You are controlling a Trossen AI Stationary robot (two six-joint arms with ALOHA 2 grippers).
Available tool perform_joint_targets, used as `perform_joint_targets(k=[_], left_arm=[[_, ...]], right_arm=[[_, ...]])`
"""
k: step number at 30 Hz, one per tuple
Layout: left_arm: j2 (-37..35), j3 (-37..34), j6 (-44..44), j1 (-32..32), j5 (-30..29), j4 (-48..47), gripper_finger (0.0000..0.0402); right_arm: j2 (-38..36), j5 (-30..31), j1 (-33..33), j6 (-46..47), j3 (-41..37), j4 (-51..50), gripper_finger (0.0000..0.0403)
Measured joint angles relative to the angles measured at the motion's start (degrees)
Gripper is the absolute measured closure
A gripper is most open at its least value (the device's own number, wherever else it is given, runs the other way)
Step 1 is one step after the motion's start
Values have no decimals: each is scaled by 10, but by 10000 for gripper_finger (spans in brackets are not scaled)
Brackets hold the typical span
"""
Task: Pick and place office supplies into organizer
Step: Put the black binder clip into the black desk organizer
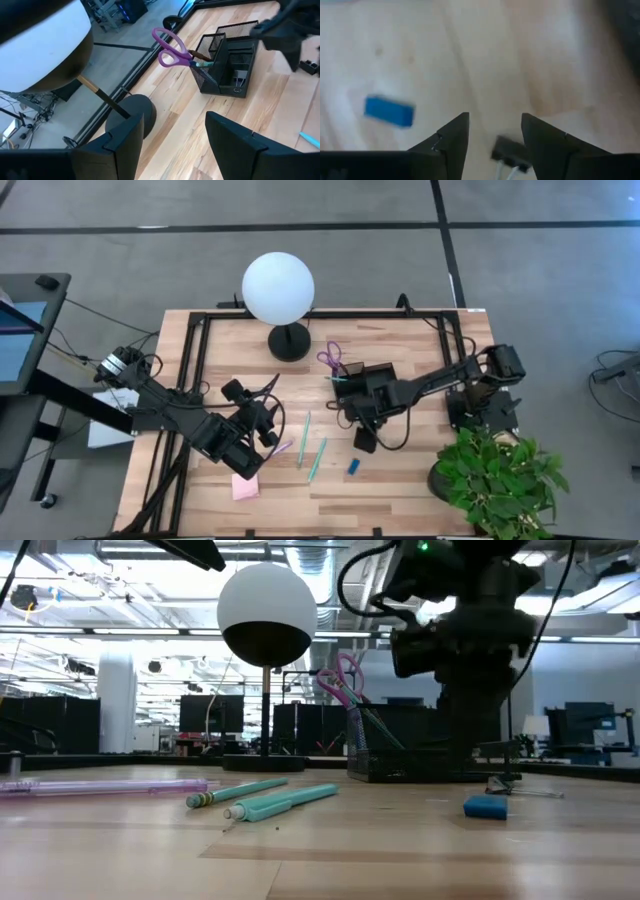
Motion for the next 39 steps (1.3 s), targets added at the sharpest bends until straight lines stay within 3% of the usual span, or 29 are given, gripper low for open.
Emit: perform_joint_targets(k=[5,12,18,30,39], left_arm=[[0,0,1,0,0,0,191],[0,0,1,0,2,0,191],[0,0,2,0,1,0,191],[0,0,2,0,1,0,191],[0,0,2,0,0,0,191]], right_arm=[[-1,13,-22,105,0,-17,227],[0,13,-25,133,0,-150,247],[0,12,-18,128,0,-119,247],[0,10,-17,128,0,-93,181],[0,24,19,147,0,-75,178]])
